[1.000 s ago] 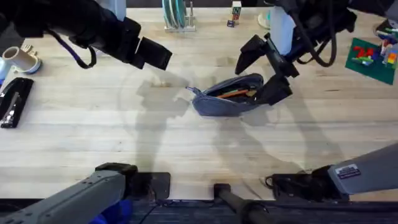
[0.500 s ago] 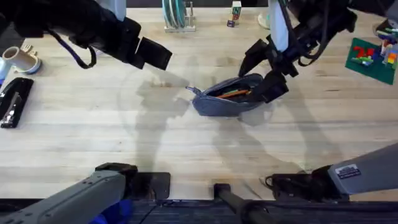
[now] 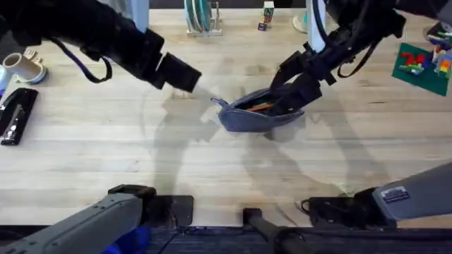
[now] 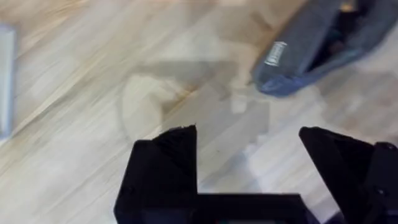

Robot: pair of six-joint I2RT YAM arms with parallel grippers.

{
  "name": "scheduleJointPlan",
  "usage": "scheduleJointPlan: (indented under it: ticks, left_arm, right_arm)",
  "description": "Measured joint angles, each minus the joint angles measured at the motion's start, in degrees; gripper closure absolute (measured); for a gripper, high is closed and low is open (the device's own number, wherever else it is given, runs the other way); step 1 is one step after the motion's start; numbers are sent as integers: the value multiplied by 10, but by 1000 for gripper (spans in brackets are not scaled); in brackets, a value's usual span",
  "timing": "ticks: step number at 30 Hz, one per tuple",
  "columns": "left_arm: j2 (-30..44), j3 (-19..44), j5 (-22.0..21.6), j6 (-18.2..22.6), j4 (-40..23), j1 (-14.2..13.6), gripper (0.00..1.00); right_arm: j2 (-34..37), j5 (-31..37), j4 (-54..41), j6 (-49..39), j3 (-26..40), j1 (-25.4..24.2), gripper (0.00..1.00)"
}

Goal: Unzip the bag, pick up the pens from the table one at a time and place them inside, then zip the bag closed.

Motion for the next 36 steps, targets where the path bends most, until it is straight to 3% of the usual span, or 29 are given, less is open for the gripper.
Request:
scheduleJointPlan:
  ticks: [4,9,16,22,30,36]
  left_arm:
    - [0,0,47,65,-33,11,5]
    - [0,0,98,148,-68,47,4]
    - [0,-3,167,249,-82,123,4]
    - [-1,-67,242,343,-80,196,3]
    - [-1,-142,331,487,-80,297,4]
    - [-1,-156,365,553,-80,322,6]
  right_arm:
    - [0,-2,0,20,0,0,5]
    - [-3,-5,0,39,0,2,5]
    - [-14,-5,-1,70,40,28,7]
    - [-21,-3,1,120,90,76,6]
    - [-22,91,6,216,102,154,6]
    - [-22,187,40,244,102,200,6]
